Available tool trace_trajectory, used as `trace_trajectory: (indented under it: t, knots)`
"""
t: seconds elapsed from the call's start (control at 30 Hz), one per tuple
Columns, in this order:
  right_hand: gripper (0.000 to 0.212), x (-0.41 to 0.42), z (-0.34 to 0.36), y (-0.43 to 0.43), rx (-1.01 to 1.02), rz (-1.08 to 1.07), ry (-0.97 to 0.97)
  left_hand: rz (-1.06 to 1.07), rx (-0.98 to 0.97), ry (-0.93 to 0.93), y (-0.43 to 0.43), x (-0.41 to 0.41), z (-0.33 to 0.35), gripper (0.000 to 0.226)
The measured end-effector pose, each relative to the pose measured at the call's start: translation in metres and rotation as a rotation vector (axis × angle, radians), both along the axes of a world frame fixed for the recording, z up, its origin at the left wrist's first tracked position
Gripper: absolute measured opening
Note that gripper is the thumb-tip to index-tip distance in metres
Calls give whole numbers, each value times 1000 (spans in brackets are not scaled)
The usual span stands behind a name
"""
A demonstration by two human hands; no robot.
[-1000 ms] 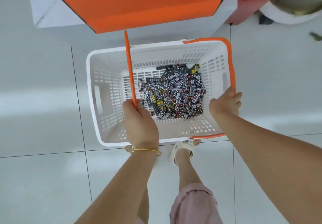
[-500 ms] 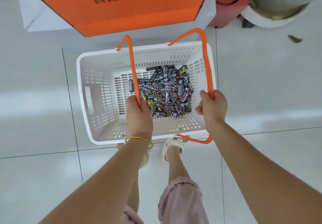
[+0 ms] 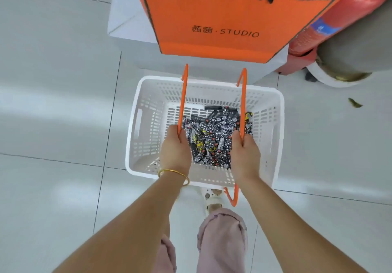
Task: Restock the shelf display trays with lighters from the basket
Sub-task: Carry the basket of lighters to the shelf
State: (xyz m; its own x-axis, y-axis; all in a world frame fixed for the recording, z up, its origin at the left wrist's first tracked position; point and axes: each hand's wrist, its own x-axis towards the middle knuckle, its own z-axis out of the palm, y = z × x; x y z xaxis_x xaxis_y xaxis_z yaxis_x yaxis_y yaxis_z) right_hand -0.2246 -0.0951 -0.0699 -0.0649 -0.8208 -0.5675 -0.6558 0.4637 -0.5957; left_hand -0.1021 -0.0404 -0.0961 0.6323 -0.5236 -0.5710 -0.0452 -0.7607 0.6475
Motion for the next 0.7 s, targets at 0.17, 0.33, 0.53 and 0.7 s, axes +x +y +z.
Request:
trace_trajectory:
  t: [0.17,0.33,0.53,0.7]
  knots:
    - [33,14,41,36,-28,81,31,66,-2,-77,39,2,33,18]
    - [36,34,79,83,-51,221,32,263,-5,-100,100,2,74,16]
    - [37,76,124,175,-27,553,8,621,-11,-72,226,22,115,16]
    - [40,141,157,285,-64,870,29,957,-42,-19,357,51,145,16]
